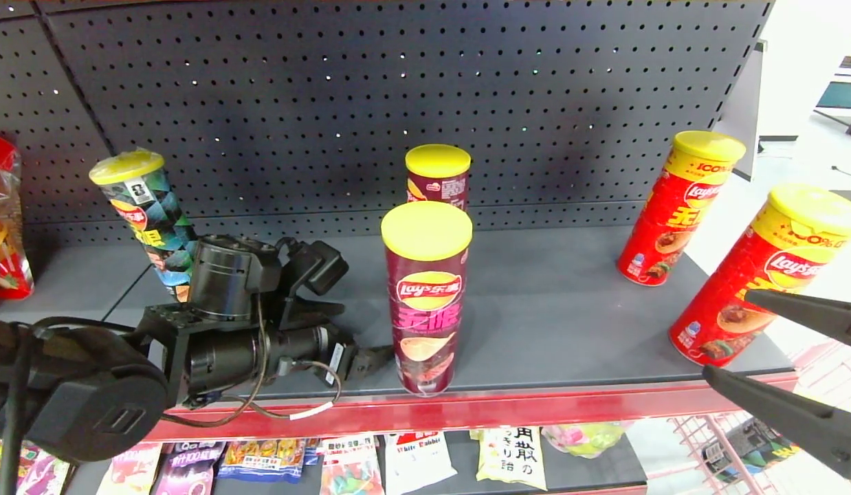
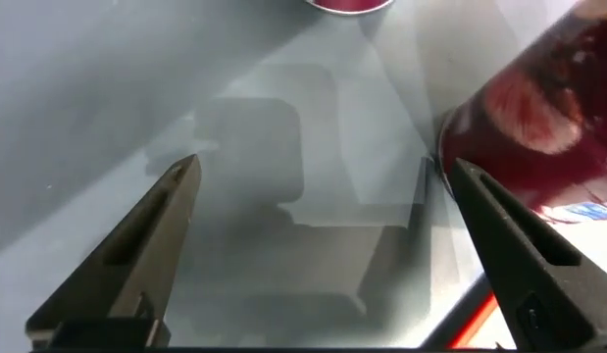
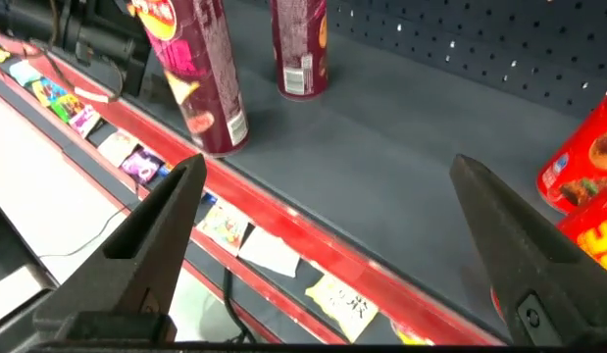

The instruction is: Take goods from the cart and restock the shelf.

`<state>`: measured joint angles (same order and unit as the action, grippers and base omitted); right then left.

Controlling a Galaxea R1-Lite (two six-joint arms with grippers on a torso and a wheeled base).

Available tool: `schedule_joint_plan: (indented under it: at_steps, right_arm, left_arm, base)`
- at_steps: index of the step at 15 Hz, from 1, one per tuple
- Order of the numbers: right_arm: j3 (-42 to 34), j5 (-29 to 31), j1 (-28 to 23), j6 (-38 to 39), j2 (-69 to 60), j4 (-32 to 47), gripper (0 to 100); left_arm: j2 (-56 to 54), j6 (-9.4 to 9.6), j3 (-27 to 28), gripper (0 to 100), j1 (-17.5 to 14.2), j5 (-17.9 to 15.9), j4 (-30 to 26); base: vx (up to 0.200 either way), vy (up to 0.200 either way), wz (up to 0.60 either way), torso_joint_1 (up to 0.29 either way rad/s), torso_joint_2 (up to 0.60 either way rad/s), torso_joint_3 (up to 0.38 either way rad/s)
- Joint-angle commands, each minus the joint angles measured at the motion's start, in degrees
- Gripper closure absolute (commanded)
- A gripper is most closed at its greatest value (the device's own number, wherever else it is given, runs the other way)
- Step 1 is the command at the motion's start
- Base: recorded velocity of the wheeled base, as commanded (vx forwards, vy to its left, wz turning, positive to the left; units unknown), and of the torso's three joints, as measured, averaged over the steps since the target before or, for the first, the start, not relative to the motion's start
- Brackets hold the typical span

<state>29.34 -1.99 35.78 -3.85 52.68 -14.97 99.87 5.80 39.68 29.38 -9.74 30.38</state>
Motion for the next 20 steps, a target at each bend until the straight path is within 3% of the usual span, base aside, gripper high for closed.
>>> schedule_joint_plan:
  at_steps: [1,2,4,6,7,8,9,10,11,12,14,20]
  right_arm:
    - [-1.5,0.1,-0.6,0.0,-0.3,-0.1,0]
    - [-1.9,0.2,-2.4,-0.2,-1.4,-0.1,0]
    - [-3.5,3.0,-6.6,-0.6,-3.5,-0.1,0]
    - [-4.4,4.7,-8.0,-0.7,-4.8,-0.1,0]
    - [-6.6,9.5,-12.7,-2.0,-8.6,0.0,0]
    - [-7.3,9.0,-13.1,-1.8,-9.9,-0.1,0]
    - [-9.0,9.9,-14.6,-1.2,-12.3,0.1,0]
    - [-10.5,11.0,-18.1,-1.2,-14.6,1.9,0]
    - [-10.9,11.6,-22.9,-1.2,-17.1,5.8,0]
    - [-10.6,11.0,-26.6,-1.2,-18.9,10.1,0]
    - [-10.5,10.6,-30.9,-1.2,-21.7,15.5,0]
    - [-10.9,11.0,-32.8,-1.5,-22.0,16.0,0]
  left_arm:
    - [-1.5,0.0,-0.5,0,-0.1,1.8,-0.1]
    - [-4.9,-0.09,-1.4,0,-0.6,3.9,-0.8]
    - [-13.1,0.0,-4.9,0,-3.6,5.5,-3.0]
    - [-17.5,0.0,-6.3,0,-4.4,6.5,-4.7]
    - [-30.3,1.58,-9.2,0,-6.4,10.1,-13.4]
    - [-35.4,3.78,-9.6,0,-7.6,12.0,-19.0]
    - [-44.8,5.54,-9.4,0,-10.2,12.7,-32.2]
    - [-51.5,5.62,-8.7,0,-12.4,12.6,-41.6]
    - [-57.3,5.54,-8.9,0,-12.9,12.7,-46.9]
    - [-61.0,5.54,-8.8,0,-13.6,13.6,-49.2]
    - [-64.2,5.45,-8.2,0,-17.9,14.0,-50.2]
    - [-64.1,5.54,-7.3,0,-18.7,14.4,-47.3]
  base:
    - [0.0,0.0,0.0,0.0,0.0,0.0]
    - [0.0,0.0,0.0,0.0,0.0,0.0]
    - [0.0,0.0,0.0,0.0,0.0,0.0]
    - [0.0,0.0,0.0,0.0,0.0,0.0]
    - [0.0,0.0,0.0,0.0,0.0,0.0]
    - [0.0,0.0,0.0,0.0,0.0,0.0]
    - [0.0,0.0,0.0,0.0,0.0,0.0]
    - [0.0,0.0,0.0,0.0,0.0,0.0]
    - [0.0,0.0,0.0,0.0,0.0,0.0]
    - [0.0,0.0,0.0,0.0,0.0,0.0]
    - [0.0,0.0,0.0,0.0,0.0,0.0]
    - [0.0,0.0,0.0,0.0,0.0,0.0]
